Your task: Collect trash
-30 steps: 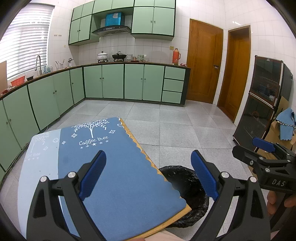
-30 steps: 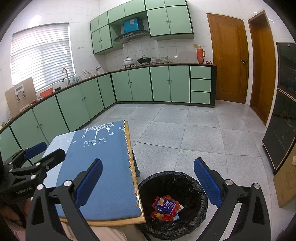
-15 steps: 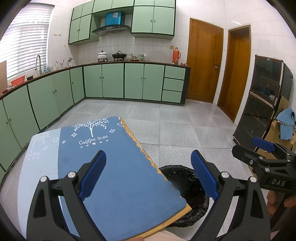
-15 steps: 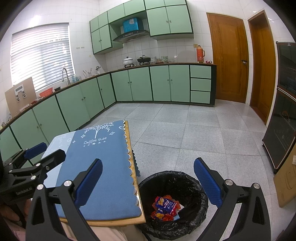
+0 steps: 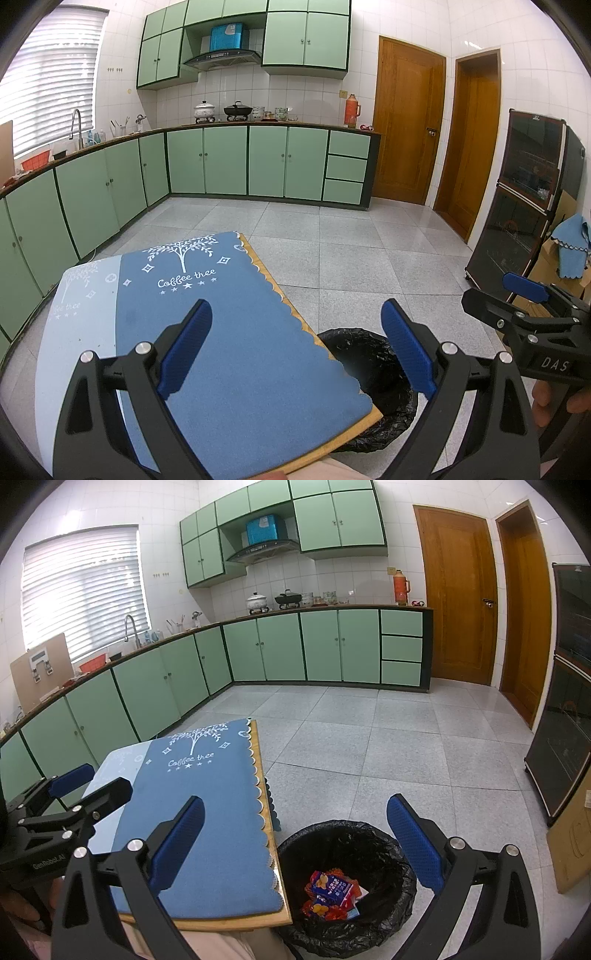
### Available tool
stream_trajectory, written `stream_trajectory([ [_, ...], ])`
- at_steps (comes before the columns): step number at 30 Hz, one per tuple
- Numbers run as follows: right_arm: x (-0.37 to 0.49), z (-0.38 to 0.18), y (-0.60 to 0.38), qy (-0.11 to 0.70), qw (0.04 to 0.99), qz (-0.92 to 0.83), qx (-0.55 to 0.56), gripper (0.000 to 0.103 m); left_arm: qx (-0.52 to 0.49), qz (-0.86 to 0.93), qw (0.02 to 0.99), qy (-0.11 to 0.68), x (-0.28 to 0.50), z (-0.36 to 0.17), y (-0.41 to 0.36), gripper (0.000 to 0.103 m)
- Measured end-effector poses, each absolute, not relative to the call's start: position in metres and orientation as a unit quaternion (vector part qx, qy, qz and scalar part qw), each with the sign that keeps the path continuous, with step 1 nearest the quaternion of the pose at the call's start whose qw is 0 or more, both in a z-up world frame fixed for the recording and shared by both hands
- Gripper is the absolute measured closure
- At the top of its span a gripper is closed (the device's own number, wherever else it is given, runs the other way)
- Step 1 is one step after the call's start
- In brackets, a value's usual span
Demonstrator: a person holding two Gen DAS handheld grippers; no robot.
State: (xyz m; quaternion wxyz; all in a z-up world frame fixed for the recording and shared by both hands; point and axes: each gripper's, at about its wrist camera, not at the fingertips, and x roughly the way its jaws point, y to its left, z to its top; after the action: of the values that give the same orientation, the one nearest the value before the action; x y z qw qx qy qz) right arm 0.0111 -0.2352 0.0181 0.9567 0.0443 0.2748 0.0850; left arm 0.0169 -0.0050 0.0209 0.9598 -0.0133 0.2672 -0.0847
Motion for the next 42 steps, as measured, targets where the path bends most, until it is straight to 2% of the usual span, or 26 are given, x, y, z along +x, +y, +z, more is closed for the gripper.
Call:
stream_trajectory([
  [42, 0.0113, 0.0103, -0.2332, 0.278, 0.956, 0.086, 0.044, 0.006, -0.014, -0.081, 0.959, 0.270, 0.0156, 0.0165, -0.0083, 0.013],
])
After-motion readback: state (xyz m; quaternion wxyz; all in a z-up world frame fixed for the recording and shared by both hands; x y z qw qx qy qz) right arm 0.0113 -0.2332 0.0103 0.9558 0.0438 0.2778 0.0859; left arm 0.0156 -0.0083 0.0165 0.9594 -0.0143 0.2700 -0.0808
